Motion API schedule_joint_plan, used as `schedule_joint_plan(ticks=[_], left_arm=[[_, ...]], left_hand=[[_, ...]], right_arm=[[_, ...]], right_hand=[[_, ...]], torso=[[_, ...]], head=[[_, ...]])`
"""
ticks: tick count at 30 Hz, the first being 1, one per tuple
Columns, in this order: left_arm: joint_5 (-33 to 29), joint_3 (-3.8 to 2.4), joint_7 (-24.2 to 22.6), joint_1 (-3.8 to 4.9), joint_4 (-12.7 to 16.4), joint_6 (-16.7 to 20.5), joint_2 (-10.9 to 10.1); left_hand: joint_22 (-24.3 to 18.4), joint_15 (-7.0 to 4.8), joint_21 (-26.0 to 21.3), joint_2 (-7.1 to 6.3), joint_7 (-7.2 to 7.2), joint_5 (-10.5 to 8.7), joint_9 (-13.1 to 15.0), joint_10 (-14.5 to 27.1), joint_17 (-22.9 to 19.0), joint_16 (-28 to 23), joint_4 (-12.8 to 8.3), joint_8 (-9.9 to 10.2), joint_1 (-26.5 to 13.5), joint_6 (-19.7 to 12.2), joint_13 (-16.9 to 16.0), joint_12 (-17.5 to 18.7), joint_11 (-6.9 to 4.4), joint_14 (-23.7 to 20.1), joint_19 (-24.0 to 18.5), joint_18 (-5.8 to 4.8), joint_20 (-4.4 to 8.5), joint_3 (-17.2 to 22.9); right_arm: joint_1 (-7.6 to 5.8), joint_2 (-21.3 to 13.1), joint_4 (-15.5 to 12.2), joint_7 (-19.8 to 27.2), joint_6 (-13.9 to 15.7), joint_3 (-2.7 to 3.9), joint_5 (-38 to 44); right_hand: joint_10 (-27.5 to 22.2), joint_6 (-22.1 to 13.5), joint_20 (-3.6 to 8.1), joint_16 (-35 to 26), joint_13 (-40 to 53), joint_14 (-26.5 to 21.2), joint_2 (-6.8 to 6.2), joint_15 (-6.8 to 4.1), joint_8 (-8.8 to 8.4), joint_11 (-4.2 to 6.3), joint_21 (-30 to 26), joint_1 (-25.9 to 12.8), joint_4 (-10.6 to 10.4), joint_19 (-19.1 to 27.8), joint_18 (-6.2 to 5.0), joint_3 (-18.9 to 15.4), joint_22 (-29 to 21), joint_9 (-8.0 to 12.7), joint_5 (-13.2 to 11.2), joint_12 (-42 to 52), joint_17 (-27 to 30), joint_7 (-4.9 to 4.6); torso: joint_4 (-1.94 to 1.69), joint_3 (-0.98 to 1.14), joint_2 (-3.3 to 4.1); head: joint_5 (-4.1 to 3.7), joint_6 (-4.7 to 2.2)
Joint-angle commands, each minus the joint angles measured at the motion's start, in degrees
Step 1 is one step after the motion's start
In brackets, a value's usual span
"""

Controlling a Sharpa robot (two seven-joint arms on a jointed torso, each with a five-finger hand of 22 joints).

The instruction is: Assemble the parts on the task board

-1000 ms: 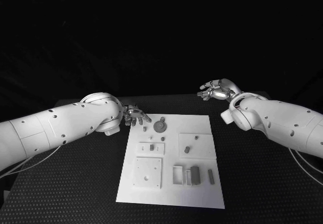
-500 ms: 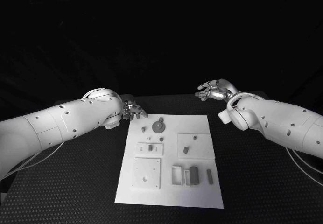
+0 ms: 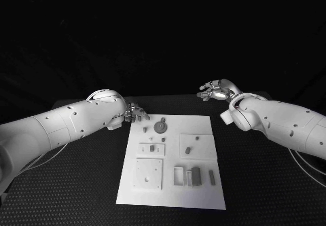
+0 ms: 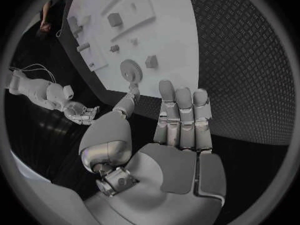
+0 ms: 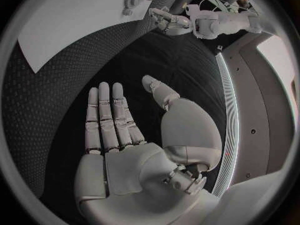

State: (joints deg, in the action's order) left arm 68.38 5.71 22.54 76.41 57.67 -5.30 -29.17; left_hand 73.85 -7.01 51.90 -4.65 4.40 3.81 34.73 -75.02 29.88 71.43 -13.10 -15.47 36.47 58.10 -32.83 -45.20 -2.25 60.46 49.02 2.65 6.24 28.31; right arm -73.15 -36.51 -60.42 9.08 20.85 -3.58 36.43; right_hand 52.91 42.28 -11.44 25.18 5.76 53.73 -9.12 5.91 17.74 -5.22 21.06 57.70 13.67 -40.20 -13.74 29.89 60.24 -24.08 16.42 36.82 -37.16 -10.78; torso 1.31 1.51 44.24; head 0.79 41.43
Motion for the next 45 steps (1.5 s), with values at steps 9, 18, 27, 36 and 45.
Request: schedule_joint_plan(ticks=[9,18,27,36,45], left_arm=[[-0.02,0.15,-1.12,-1.33,-1.52,-4.34,1.0],[-1.21,0.47,-1.45,-1.63,-1.55,-5.96,1.15],[-1.93,0.61,-1.69,-1.72,-1.6,-6.64,1.09],[-2.65,0.65,-1.79,-1.72,-1.61,-6.64,1.09],[-3.25,0.67,-1.59,-1.72,-1.66,-6.38,1.08]], left_hand=[[0.16,0.04,-0.36,1.27,-0.2,-0.21,0.01,-0.46,0.0,-0.08,0.22,-0.47,-0.28,0.5,0.1,0.23,0.05,-0.08,0.03,-0.95,6.09,-0.77],[0.32,0.06,-0.43,2.27,-0.17,-0.18,-0.1,-0.55,0.04,-0.02,0.25,-0.43,-0.39,0.44,0.12,0.24,0.08,-0.11,0.02,-0.93,6.08,-1.06],[0.61,0.12,-0.62,4.57,-0.02,-0.3,-0.34,-0.31,0.08,-0.01,0.16,-0.22,-0.41,0.03,0.13,0.35,0.22,-0.38,-0.19,-0.97,6.0,-1.51],[0.99,0.23,-0.72,6.93,0.05,-0.14,-0.47,-0.35,0.13,0.08,-1.0,-0.29,0.71,0.06,0.12,0.33,0.3,-0.52,-0.31,-1.01,5.91,-1.71],[1.37,0.28,-0.8,8.41,0.08,0.09,-0.61,-0.71,0.16,0.21,-3.02,-0.35,3.62,-0.03,0.16,0.32,0.33,-0.3,-0.02,-1.0,5.86,-1.43]], right_arm=[[0.02,0.2,-0.01,0.63,-0.58,0.03,0.07],[0.02,0.3,0.0,0.64,-0.59,0.03,0.07],[0.02,0.36,0.04,0.64,-0.57,0.03,0.08],[0.02,0.42,0.03,0.64,-0.58,0.03,0.08],[0.02,0.51,0.09,0.65,-0.53,0.03,0.08]], right_hand=[[-7.04,0.65,-0.11,-0.29,-0.1,-0.07,0.01,0.42,0.18,-4.58,-0.34,-0.31,-0.07,-0.46,0.65,-0.17,0.12,0.09,0.32,0.23,-0.08,-1.38],[-7.05,0.65,-0.11,-0.31,-0.13,-0.06,0.02,0.42,0.19,-4.58,-0.38,-0.31,-0.08,-0.47,0.65,-0.17,0.16,0.1,0.32,0.24,-0.09,-1.38],[-7.05,0.64,-0.11,-0.32,-0.15,-0.06,0.03,0.42,0.19,-4.58,-0.41,-0.3,-0.08,-0.48,0.65,-0.16,0.19,0.12,0.33,0.26,-0.11,-1.39],[-7.05,0.63,-0.1,-0.33,-0.18,-0.06,0.03,0.42,0.2,-4.58,-0.44,-0.26,-0.06,-0.49,0.65,-0.14,0.22,0.13,0.34,0.27,-0.12,-1.39],[-7.07,0.63,-0.12,-0.36,-0.22,-0.06,0.04,0.43,0.2,-4.59,-0.49,-0.32,-0.1,-0.49,0.66,-0.16,0.26,0.15,0.37,0.28,-0.13,-1.4]], torso=[[-0.02,0.02,-0.02],[-0.06,0.09,-0.06],[-0.03,0.12,-0.07],[-0.05,0.09,-0.05],[-0.01,0.08,-0.06]], head=[[-0.06,0.22],[-0.04,0.31],[-0.02,0.35],[0.02,0.49],[0.04,0.61]])
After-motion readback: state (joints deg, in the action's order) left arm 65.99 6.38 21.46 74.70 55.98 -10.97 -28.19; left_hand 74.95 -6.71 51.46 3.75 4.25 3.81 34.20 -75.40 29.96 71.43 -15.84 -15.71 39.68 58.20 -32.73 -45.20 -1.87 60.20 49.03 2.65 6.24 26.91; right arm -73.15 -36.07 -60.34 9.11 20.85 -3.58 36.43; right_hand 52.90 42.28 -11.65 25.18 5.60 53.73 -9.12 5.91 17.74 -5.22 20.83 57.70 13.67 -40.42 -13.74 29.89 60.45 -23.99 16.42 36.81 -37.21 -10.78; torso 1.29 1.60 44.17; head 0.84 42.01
